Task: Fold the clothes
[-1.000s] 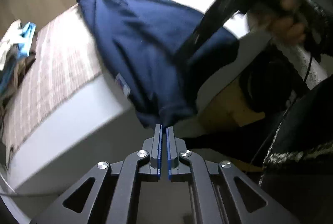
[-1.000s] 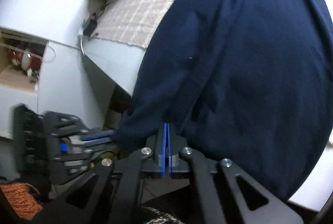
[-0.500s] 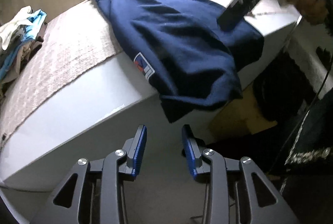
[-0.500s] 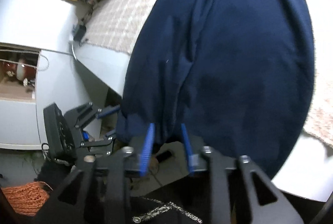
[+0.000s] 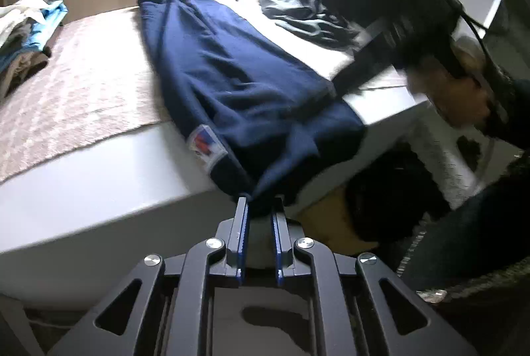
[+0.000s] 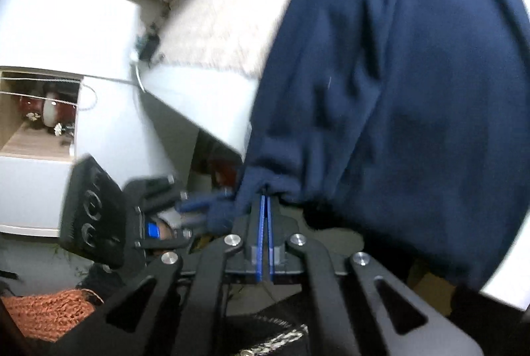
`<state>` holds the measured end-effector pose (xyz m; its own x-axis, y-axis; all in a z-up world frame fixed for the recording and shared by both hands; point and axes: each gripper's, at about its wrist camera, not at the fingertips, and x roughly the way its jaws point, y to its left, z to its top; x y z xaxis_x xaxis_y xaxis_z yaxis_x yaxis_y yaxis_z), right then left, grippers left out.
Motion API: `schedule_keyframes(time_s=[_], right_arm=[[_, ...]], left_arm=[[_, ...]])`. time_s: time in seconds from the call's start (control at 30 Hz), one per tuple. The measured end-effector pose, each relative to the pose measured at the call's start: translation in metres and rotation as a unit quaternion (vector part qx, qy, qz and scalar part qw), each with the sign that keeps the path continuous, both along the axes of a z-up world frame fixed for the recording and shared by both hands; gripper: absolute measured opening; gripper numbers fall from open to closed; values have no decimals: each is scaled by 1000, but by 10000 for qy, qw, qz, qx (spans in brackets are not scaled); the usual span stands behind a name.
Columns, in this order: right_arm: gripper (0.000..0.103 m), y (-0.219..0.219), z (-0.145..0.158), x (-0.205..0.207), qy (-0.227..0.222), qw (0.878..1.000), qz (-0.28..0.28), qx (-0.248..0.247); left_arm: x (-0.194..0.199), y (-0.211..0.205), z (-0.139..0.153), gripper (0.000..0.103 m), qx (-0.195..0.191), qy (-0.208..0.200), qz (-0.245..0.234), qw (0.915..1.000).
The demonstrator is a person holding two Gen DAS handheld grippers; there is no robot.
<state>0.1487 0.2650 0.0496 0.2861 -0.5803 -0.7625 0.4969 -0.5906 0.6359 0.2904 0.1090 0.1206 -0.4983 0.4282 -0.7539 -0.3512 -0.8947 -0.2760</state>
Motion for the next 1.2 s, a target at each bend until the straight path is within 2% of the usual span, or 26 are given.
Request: schedule_keyframes(time_s=[0.17, 0.23, 0.33, 0.37, 0.43, 0.53, 0.57, 0.63, 0.67, 0.7, 0.83, 0.93, 1.03, 1.13, 1.2], right_arm=[[2, 21, 32, -19, 346, 9991, -214, -106], [2, 23, 33, -19, 238, 9993, -241, -135], [2, 21, 28, -15, 134, 9996, -210, -162], [2, 22, 27, -15, 79, 9996, -197, -188], [2, 25, 26, -16, -26, 9995, -166, -251], [2, 19, 32, -16, 46, 9993, -149, -346], [2, 18, 36, -17, 87, 9991, -141, -380], [2, 16, 43, -19, 163, 9988, -128, -434], [2, 14, 45, -20, 189, 9988, -126, -436], [2, 12, 47, -21, 216, 9987, -124, -438], [2, 8, 49, -20, 216, 9989, -126, -405], [2, 9, 42, -14, 56, 9992, -164, -365], [2, 10, 19, -1, -197, 9996, -119, -180], [2, 5, -24, 15, -59, 9981, 116, 599], [5, 7, -48, 19, -257, 9944, 182, 1009]], left_arm=[[1, 7, -2, 20, -387, 74, -98, 9992], [-3, 6, -3, 28, -610, 128, 43, 9980], [-7, 6, -4, 36, -685, 305, 124, 9971], [-7, 6, -3, 43, -713, 364, 145, 9967], [-11, 9, -2, 44, -754, 450, 76, 9961], [-21, 12, -2, 43, -564, 516, 46, 9971], [-25, 14, -2, 42, -493, 543, 37, 9973], [-30, 17, -3, 26, -385, 550, 21, 9977], [-30, 19, -4, 11, -382, 537, 35, 9978], [-31, 21, -4, 4, -377, 530, 51, 9979], [-22, 14, 1, 3, -343, 637, 187, 9972], [-3, 6, 8, 3, -585, 642, 401, 9954], [14, -6, 9, 3, -509, 547, 669, 9950], [18, -12, -18, 3, -502, 166, 831, 9951], [13, -8, -44, 1, -918, -248, 786, 9924]])
